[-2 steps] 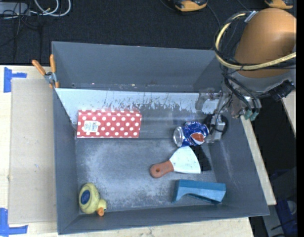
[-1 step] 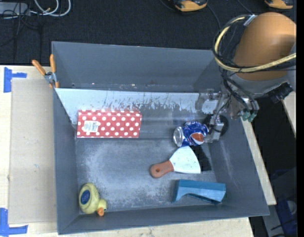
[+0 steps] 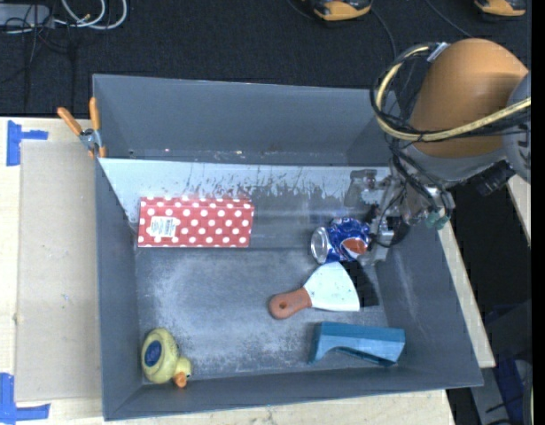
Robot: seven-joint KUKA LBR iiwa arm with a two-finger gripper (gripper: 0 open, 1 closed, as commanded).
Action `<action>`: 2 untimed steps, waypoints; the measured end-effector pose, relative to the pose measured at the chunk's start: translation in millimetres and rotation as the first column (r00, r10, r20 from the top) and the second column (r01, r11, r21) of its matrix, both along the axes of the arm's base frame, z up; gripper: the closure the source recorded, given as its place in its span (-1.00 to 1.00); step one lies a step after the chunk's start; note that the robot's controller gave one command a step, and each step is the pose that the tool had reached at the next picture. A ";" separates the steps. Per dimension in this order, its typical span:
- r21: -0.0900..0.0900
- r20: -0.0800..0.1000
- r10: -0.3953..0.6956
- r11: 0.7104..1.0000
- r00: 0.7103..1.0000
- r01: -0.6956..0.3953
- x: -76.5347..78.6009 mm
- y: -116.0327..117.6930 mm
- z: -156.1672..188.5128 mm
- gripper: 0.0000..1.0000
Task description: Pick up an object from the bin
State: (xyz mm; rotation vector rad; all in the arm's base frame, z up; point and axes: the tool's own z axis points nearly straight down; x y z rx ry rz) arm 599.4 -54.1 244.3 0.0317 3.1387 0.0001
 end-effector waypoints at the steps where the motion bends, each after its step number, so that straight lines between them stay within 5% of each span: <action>1: 0.001 -0.009 0.055 0.998 0.998 -0.055 5.8 5.1 -13.4 -1.00; 2: -0.004 0.015 0.147 0.989 0.989 -0.147 4.7 2.0 -22.2 -1.00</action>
Offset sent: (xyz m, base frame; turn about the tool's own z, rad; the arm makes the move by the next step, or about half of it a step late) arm -0.0195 -0.0102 -0.1365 -0.3627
